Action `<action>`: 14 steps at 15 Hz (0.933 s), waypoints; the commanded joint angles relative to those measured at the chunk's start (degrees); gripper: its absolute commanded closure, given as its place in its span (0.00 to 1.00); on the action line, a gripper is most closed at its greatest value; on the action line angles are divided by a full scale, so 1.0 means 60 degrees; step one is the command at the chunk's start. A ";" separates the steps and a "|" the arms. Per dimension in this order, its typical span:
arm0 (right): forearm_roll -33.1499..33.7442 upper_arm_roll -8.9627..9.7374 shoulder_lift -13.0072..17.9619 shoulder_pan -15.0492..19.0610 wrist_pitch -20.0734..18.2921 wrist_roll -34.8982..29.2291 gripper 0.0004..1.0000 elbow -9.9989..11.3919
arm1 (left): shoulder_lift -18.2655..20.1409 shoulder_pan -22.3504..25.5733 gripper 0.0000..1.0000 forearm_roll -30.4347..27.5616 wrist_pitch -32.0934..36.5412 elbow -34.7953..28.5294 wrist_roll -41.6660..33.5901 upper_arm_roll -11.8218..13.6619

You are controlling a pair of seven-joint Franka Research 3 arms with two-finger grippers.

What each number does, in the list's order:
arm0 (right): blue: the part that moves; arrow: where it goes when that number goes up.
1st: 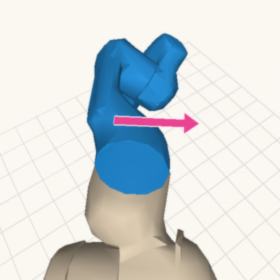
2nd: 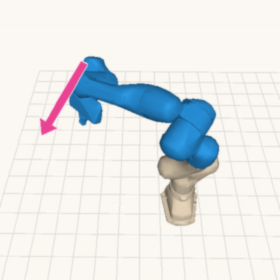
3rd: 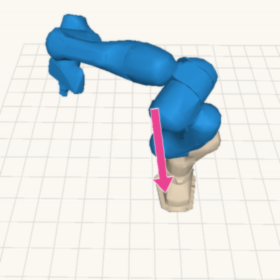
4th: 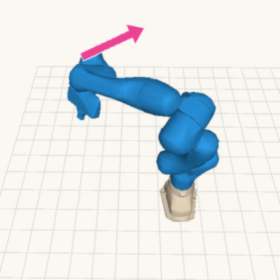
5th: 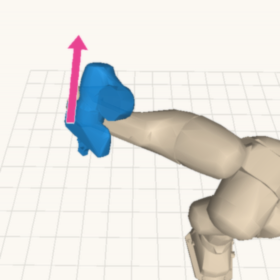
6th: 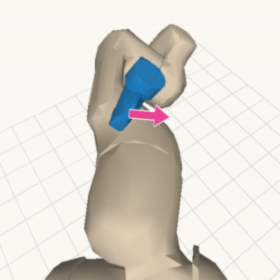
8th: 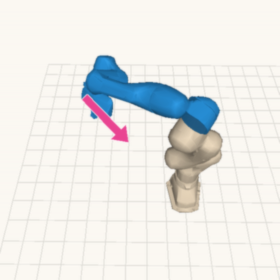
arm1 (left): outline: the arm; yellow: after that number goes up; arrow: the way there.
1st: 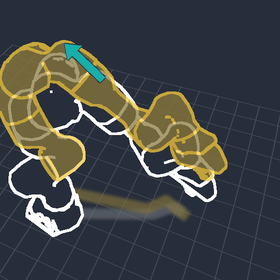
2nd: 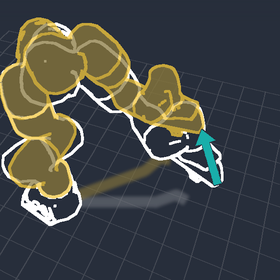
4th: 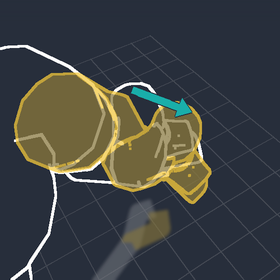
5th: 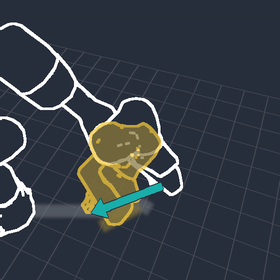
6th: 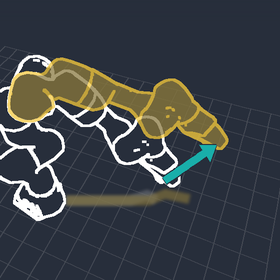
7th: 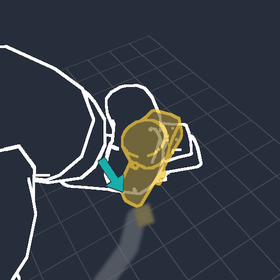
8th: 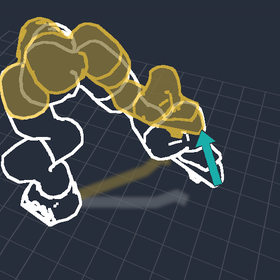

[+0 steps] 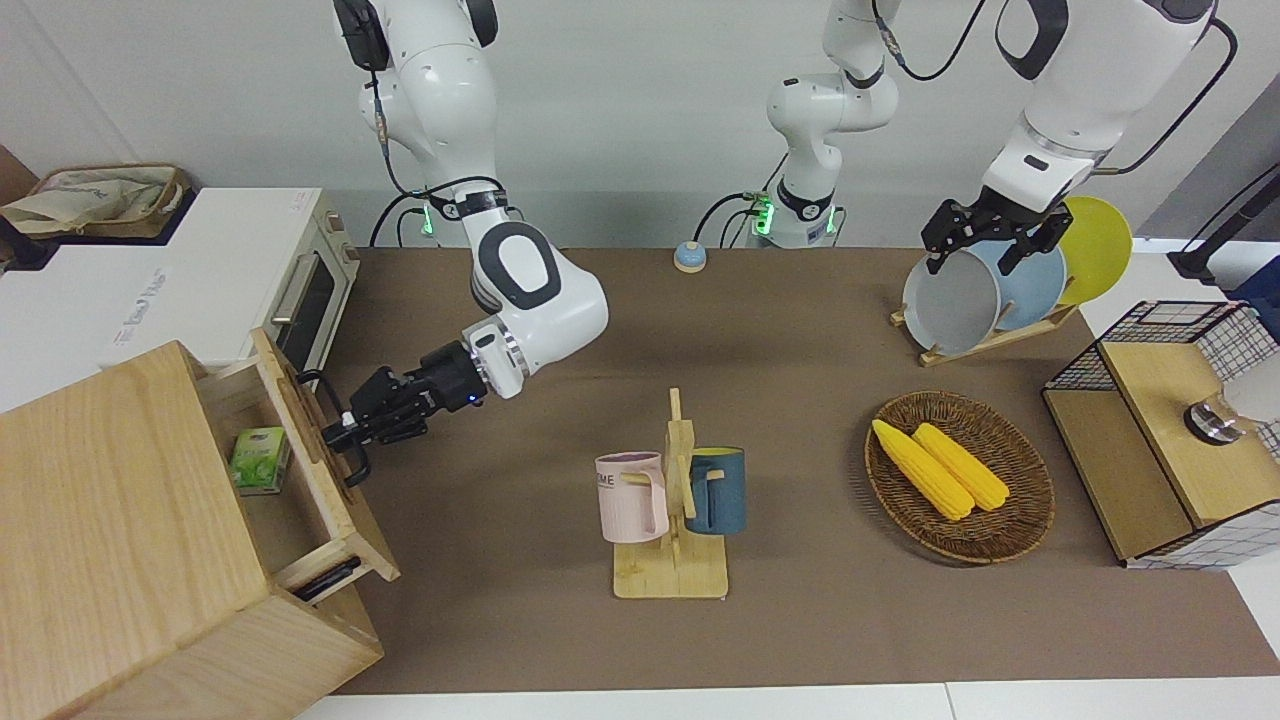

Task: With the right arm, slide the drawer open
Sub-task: 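Pull the handle toward the robot with the right gripper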

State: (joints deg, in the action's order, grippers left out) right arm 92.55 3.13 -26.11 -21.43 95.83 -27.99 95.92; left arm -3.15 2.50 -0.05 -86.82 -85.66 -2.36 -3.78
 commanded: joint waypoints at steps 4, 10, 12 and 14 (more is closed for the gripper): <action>-0.0687 0.0021 -0.0013 -0.1041 -0.1029 0.0518 1.00 -0.0444 | 0.0042 -0.0065 0.01 0.0170 0.0173 0.0097 0.0100 0.0000; -0.1055 0.0021 -0.0072 -0.1905 -0.2023 0.0988 1.00 -0.0766 | 0.0042 -0.0050 0.01 0.0170 0.0173 0.0097 0.0100 0.0000; -0.1346 0.0021 -0.0086 -0.2285 -0.2391 0.0988 1.00 -0.0781 | 0.0042 -0.0065 0.01 0.0170 0.0173 0.0097 0.0100 0.0000; -0.1362 0.0021 -0.0086 -0.2579 -0.2684 0.0988 1.00 -0.0781 | 0.0027 -0.0065 0.01 0.0170 0.0173 0.0097 0.0100 0.0000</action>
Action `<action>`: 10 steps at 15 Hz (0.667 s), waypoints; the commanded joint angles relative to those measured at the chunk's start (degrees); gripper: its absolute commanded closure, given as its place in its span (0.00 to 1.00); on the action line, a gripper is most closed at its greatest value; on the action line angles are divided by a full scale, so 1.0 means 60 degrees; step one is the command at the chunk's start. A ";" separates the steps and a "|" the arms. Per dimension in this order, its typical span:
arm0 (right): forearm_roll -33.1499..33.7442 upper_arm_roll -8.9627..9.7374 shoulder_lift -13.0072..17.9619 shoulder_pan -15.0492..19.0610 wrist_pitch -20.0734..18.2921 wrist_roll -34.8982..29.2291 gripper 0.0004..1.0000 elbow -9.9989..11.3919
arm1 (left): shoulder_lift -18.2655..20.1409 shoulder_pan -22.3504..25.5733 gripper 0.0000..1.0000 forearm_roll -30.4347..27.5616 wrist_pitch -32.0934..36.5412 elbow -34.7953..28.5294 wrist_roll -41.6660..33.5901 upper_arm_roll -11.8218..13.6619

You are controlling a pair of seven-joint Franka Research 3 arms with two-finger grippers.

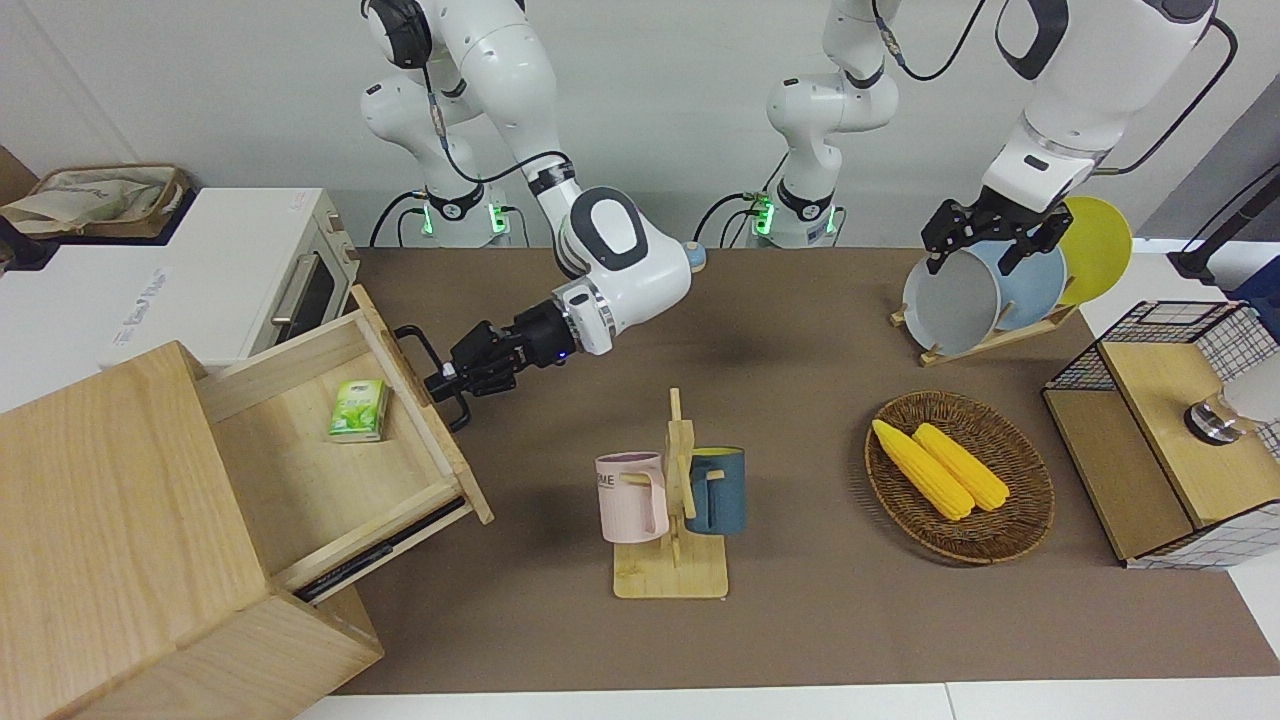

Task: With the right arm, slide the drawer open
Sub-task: 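Pull the handle toward the robot with the right gripper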

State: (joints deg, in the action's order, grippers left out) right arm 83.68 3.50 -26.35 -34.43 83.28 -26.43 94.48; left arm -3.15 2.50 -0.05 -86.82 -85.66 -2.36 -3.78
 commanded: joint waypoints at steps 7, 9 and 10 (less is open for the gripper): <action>-0.0134 -0.0041 -0.0105 -0.0927 -0.0961 0.0655 1.00 -0.0541 | 0.0042 -0.0065 0.01 0.0170 0.0173 0.0097 0.0100 0.0000; -0.0134 -0.0041 -0.0149 -0.0927 -0.0961 0.0640 1.00 -0.0541 | 0.0027 -0.0050 0.01 0.0170 0.0173 0.0097 0.0100 0.0000; -0.0119 -0.0041 -0.0149 -0.0927 -0.0961 0.0626 0.87 -0.0541 | 0.0027 -0.0065 0.01 0.0170 0.0173 0.0097 0.0100 0.0000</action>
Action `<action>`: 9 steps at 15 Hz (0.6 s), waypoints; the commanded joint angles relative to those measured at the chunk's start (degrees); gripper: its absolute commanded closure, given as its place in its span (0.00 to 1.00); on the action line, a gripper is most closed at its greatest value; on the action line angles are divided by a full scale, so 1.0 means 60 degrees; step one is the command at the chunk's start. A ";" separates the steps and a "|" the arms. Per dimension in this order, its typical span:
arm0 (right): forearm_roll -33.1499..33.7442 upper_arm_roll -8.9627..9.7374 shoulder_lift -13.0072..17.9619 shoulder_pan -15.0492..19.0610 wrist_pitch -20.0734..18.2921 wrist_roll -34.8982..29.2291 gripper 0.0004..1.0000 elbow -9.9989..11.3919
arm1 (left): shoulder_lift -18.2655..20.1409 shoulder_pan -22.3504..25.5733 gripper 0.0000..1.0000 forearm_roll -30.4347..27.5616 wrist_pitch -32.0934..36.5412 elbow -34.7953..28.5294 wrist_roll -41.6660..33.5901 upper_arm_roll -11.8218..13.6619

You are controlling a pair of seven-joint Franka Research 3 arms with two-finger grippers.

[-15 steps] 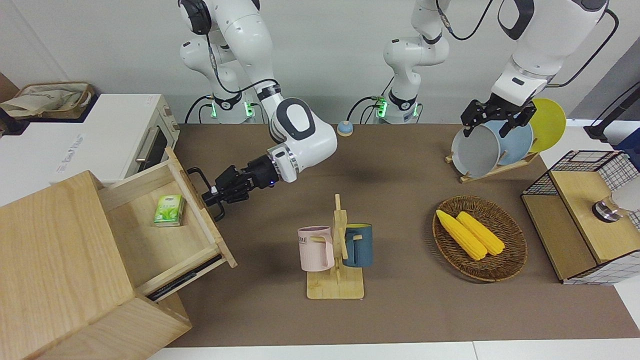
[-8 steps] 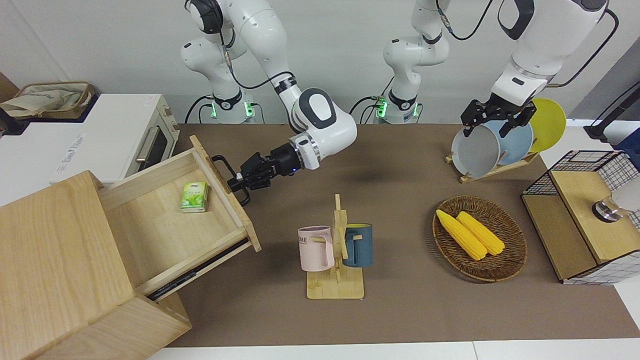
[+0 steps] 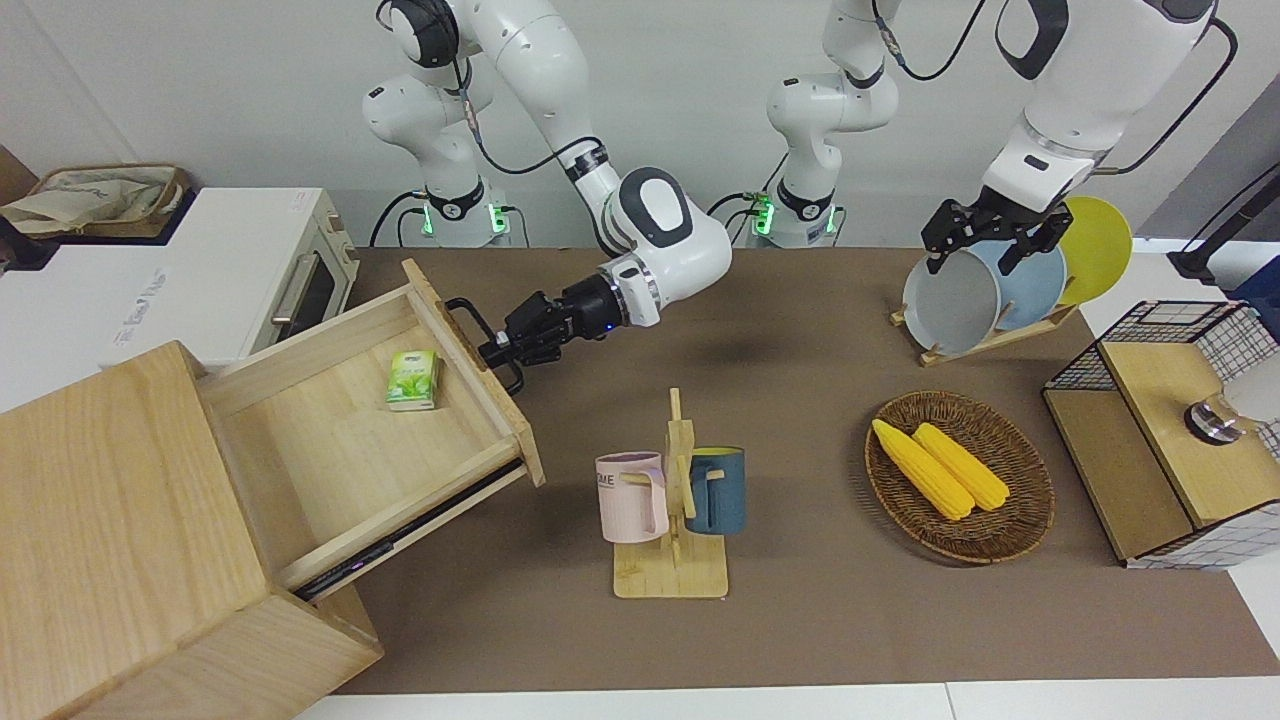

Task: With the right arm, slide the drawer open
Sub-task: 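Open the right gripper and back it off the handle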

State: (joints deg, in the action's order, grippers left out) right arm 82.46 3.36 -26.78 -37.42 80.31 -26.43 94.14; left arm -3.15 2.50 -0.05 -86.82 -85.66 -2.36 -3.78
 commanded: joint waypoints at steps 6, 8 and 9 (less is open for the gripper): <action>0.0011 -0.0033 -0.0092 -0.0399 -0.0362 0.0028 0.01 -0.0484 | 0.0027 -0.0065 0.01 0.0170 0.0173 0.0082 0.0100 0.0000; -0.0179 -0.0033 -0.0092 -0.0385 -0.0289 -0.0659 0.01 -0.0484 | 0.0042 -0.0065 0.01 0.0170 0.0173 0.0082 0.0100 0.0000; -0.0223 -0.0033 -0.0092 -0.0414 -0.0288 -0.0866 0.01 -0.0484 | 0.0042 -0.0065 0.01 0.0170 0.0173 0.0097 0.0100 0.0000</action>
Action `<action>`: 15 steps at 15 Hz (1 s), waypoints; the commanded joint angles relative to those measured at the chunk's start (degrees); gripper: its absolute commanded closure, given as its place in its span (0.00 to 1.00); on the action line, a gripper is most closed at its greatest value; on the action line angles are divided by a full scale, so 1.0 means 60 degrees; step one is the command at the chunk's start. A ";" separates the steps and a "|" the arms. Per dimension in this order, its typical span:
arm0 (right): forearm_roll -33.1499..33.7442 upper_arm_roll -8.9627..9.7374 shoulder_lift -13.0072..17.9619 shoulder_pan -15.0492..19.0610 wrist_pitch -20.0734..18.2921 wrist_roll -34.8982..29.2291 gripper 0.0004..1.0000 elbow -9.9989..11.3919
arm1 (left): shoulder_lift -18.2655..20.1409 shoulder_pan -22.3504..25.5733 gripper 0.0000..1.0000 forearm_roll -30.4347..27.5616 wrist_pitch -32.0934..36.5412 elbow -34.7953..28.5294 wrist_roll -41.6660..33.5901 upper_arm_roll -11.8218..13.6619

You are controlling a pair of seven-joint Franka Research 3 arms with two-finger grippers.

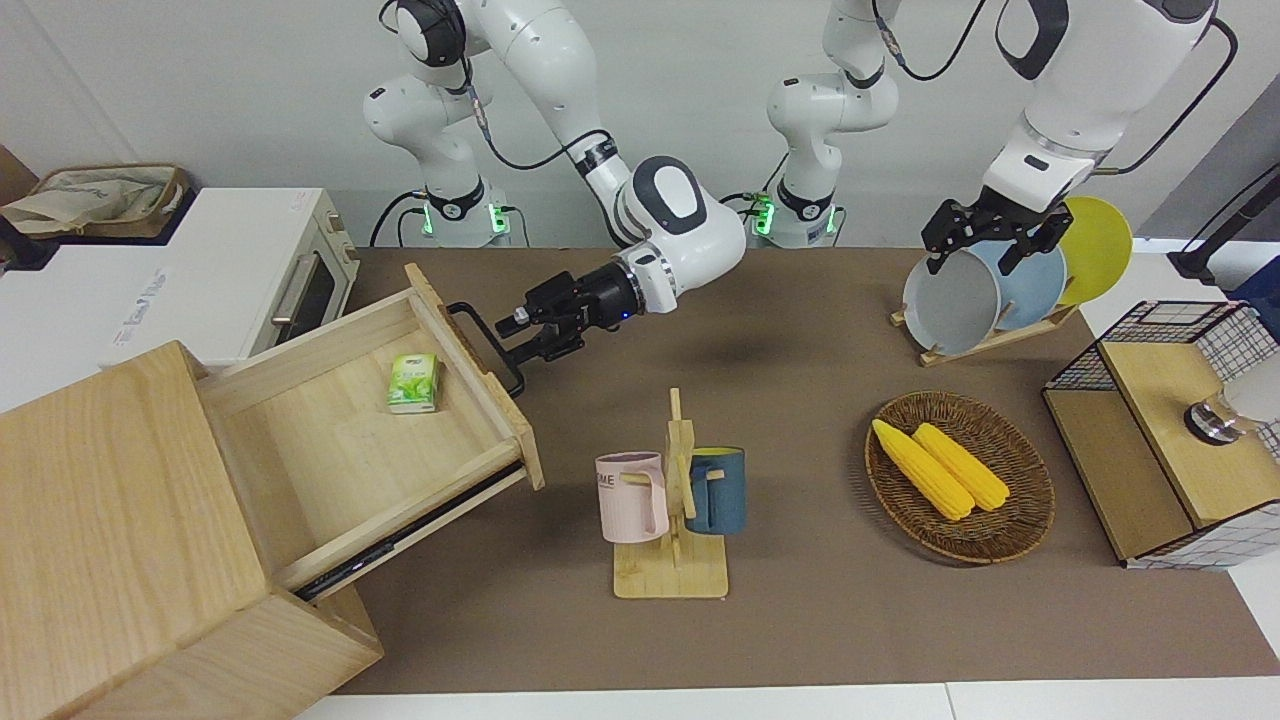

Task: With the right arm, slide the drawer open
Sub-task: 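Open the right gripper and back it off the handle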

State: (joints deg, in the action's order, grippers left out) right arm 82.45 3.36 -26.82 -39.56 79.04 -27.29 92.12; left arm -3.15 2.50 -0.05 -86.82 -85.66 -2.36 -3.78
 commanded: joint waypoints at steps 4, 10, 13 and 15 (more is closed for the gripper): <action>-0.0207 -0.0033 -0.0086 -0.0071 -0.0078 -0.0784 0.01 -0.0148 | 0.0042 -0.0065 0.01 0.0170 0.0173 0.0082 0.0100 0.0000; -0.0905 -0.0018 -0.0086 -0.0335 -0.0107 -0.0740 0.01 -0.0555 | 0.0042 -0.0065 0.01 0.0170 0.0173 0.0082 0.0100 0.0000; -0.2004 -0.0018 -0.0042 -0.0335 -0.0107 -0.0652 0.01 -0.1347 | 0.0042 -0.0050 0.01 0.0170 0.0173 0.0082 0.0100 0.0000; -0.2693 -0.0018 0.0016 -0.0335 -0.0093 -0.0652 0.01 -0.1699 | 0.0042 -0.0065 0.01 0.0170 0.0173 0.0097 0.0100 0.0000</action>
State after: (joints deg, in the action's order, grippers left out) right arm 72.61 3.40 -26.72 -41.62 79.02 -31.20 86.42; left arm -3.15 2.50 -0.05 -86.82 -85.66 -2.36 -3.78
